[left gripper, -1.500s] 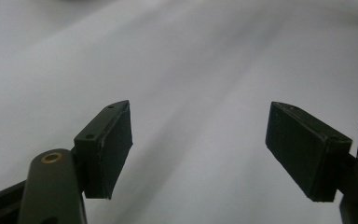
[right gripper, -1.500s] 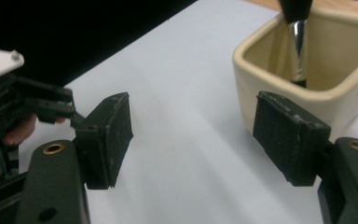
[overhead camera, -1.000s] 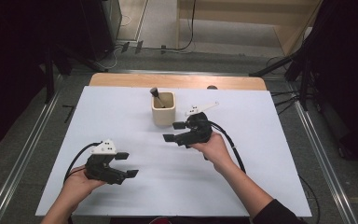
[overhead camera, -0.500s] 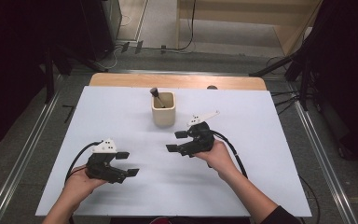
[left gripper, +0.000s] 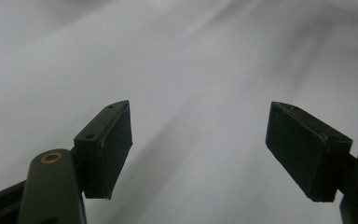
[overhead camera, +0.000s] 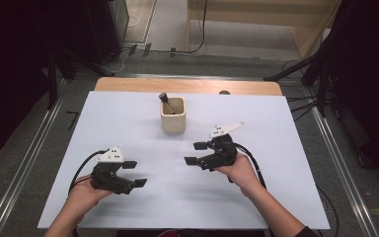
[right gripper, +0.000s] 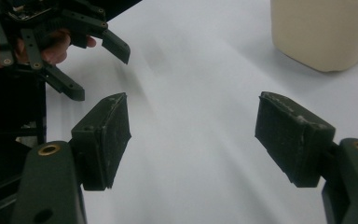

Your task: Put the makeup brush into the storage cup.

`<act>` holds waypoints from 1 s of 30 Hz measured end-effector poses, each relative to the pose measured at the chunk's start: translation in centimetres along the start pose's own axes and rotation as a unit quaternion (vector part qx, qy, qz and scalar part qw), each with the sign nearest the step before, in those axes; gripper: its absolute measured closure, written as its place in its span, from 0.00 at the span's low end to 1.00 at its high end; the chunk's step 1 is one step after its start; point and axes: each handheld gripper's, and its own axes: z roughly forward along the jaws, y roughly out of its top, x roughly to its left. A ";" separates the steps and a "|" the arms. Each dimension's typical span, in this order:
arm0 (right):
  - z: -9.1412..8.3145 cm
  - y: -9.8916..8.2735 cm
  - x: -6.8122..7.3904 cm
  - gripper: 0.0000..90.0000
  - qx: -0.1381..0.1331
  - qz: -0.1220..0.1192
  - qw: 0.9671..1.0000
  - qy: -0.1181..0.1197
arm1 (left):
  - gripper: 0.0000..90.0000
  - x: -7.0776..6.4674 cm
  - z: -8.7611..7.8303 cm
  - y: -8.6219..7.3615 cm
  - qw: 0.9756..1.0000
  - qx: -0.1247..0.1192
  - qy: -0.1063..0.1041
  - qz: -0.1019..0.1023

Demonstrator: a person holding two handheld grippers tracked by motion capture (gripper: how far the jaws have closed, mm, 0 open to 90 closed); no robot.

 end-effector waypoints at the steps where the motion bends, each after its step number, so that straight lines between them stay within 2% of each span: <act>1: -0.3 -0.2 0.0 0.30 -0.002 0.000 1.000 -0.001 | 0.26 0.0 0.0 0.0 1.000 0.001 0.001 0.000; 7: -1.6 -1.5 -0.1 0.24 -0.009 0.008 1.000 -0.001 | 0.26 -0.1 0.0 0.1 1.000 0.000 0.000 0.001; 10: -1.9 -1.9 -0.3 0.21 0.002 0.008 1.000 -0.011 | 0.26 -0.2 0.0 0.1 1.000 0.001 0.001 0.001; 15: -2.4 -2.5 -0.2 0.21 0.005 0.006 1.000 -0.020 | 0.26 -0.1 0.0 0.1 1.000 0.000 0.000 0.001; 23: -3.7 -3.7 -0.7 0.21 0.003 0.020 1.000 -0.021 | 0.26 -0.2 0.0 0.1 1.000 0.000 -0.004 0.006; 25: -4.1 -4.1 -0.8 0.20 0.002 0.021 1.000 -0.020 | 0.26 -0.3 0.0 0.1 1.000 -0.001 0.001 0.007; 28: -4.7 -4.6 -0.9 0.20 0.001 0.024 0.999 -0.022 | 0.26 -0.3 -0.1 0.2 1.000 -0.008 0.000 0.004; 30: -5.1 -4.9 -1.0 0.20 0.000 0.029 0.999 -0.027 | 0.26 -0.2 -0.1 0.1 1.000 -0.004 0.001 0.003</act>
